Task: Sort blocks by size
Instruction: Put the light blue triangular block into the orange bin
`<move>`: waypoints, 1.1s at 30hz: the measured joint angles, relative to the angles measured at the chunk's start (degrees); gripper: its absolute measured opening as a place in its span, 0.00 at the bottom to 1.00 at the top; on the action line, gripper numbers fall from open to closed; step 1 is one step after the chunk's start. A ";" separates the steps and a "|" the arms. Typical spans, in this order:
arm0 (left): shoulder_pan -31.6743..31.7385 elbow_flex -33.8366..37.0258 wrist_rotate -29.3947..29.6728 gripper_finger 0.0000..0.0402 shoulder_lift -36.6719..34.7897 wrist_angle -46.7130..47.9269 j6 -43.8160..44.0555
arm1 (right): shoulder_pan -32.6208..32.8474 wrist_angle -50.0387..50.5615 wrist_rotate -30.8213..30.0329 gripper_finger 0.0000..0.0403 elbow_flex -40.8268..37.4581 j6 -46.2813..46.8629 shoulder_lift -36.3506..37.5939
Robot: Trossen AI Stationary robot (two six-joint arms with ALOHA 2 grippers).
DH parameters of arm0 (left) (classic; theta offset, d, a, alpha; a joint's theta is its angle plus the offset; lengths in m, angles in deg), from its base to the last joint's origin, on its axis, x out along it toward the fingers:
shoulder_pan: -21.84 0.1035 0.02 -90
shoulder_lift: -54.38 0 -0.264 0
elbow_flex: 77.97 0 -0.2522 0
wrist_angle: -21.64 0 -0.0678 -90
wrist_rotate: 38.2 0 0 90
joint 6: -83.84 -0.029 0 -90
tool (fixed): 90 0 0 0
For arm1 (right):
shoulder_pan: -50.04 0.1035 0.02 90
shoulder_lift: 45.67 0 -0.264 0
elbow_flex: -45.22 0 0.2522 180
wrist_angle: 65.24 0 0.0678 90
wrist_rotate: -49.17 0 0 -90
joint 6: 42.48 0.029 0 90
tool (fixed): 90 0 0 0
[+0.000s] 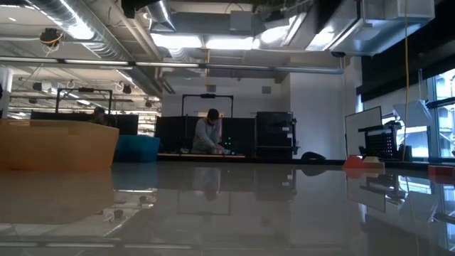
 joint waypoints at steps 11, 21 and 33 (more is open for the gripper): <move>0.00 0.00 0.00 0.51 0.02 -0.04 0.08 | 13.29 -9.21 1.89 0.58 -32.21 26.12 17.26; 0.00 0.00 0.00 0.51 0.02 -0.11 -0.44 | 24.32 -13.97 9.97 0.58 -43.67 53.19 23.97; 0.00 0.00 0.00 0.51 0.02 -0.06 -1.25 | 28.99 -16.81 9.24 0.58 -47.96 46.20 22.07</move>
